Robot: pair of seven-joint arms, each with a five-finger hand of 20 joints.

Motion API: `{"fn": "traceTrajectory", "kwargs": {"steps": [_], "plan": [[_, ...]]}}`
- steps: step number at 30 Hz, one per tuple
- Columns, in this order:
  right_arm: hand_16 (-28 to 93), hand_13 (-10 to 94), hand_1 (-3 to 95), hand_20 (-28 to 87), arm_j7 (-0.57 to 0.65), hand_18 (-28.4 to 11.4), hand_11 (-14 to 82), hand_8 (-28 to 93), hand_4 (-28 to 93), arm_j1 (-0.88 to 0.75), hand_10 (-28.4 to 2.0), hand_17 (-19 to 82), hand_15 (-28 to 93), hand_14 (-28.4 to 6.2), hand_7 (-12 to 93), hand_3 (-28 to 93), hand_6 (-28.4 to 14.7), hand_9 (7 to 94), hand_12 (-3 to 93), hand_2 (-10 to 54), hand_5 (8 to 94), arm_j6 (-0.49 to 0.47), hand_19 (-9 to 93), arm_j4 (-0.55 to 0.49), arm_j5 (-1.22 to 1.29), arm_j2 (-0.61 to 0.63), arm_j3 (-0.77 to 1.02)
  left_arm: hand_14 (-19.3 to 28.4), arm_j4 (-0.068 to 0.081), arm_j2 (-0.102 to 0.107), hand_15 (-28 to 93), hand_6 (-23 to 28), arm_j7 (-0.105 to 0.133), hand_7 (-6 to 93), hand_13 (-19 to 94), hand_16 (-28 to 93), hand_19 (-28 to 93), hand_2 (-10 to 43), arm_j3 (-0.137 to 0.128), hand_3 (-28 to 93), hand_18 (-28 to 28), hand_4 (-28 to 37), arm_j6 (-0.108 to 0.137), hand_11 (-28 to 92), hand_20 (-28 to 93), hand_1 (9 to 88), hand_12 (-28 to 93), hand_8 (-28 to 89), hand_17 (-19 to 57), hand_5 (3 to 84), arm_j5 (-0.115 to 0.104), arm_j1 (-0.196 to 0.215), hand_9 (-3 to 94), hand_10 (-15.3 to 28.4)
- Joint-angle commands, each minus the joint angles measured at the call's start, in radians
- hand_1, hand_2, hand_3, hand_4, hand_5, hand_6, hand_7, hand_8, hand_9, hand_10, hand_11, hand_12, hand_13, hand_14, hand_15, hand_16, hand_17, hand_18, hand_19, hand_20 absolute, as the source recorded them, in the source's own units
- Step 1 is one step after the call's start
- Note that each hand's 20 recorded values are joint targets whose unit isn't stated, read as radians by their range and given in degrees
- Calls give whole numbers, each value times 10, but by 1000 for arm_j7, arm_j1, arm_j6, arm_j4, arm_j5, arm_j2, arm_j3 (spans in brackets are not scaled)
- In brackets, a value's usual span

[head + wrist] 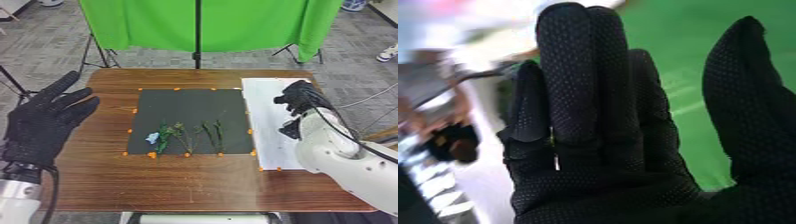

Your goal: Arrange flowers

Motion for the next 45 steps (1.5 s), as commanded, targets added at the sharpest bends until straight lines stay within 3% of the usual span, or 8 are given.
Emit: {"fn": "traceTrajectory", "kwargs": {"steps": [1,10,22,29,35,40,42,45], "plan": [[146,745,363,230,56,-210,264,-120,-283,-61,-131,375,599,-92,128,708,-2,800,161,-95,521,-56,932,33,-37,70,70,282,8,4,438,79,-12,162,237,-70,576,73,22,763,284,-242,2,248,15,237,109,-107,-101,329,6,-25,310,208],[155,753,368,265,18,-213,278,-122,-283,-138,-125,382,609,-89,134,710,18,809,166,-95,517,-131,932,38,-13,85,110,282,10,0,439,78,-21,164,237,-71,576,73,22,764,284,-242,0,249,15,237,108,-108,-101,329,4,-21,310,208],[161,763,393,258,36,-215,265,-129,-283,-11,-122,385,596,-86,140,704,38,818,165,-95,551,-173,932,113,-15,41,-43,283,10,0,448,80,-6,170,232,-75,580,73,26,769,284,-245,0,258,14,235,106,-112,-106,326,2,-22,307,209],[167,783,440,240,73,-208,255,-136,-283,27,-105,400,579,-71,147,691,55,841,166,-95,644,-139,932,126,-86,29,-125,282,9,-3,449,79,-6,171,233,-76,580,73,25,769,284,-245,1,258,13,235,105,-112,-106,326,3,-24,307,209],[177,763,419,225,68,-207,268,-120,-283,33,-112,393,585,-70,129,704,-2,793,170,-95,529,-155,932,112,-116,23,-133,282,10,-9,448,79,-11,172,232,-76,581,73,23,770,284,-244,0,256,12,234,105,-112,-106,326,2,-21,307,209],[172,758,422,219,71,-207,269,-118,-283,81,-118,392,590,-72,126,702,-8,779,165,-95,505,-132,932,114,-163,7,-203,283,14,-9,448,79,-20,171,232,-77,581,73,28,769,284,-244,-6,257,12,235,105,-112,-106,326,4,-33,306,209],[171,758,421,218,60,-207,267,-117,-283,95,-120,391,589,-72,127,702,-8,775,164,-95,499,-135,932,117,-175,1,-222,282,15,-7,449,79,-24,171,232,-76,581,73,35,770,284,-244,5,257,12,235,105,-112,-106,326,2,-42,306,208],[168,756,422,211,56,-207,268,-117,-283,123,-119,390,589,-72,131,700,0,771,162,-95,502,-118,932,124,-178,-10,-263,283,15,-8,448,79,-21,171,232,-76,581,72,32,769,284,-245,-9,257,11,235,106,-112,-106,325,5,-38,306,208]]}}
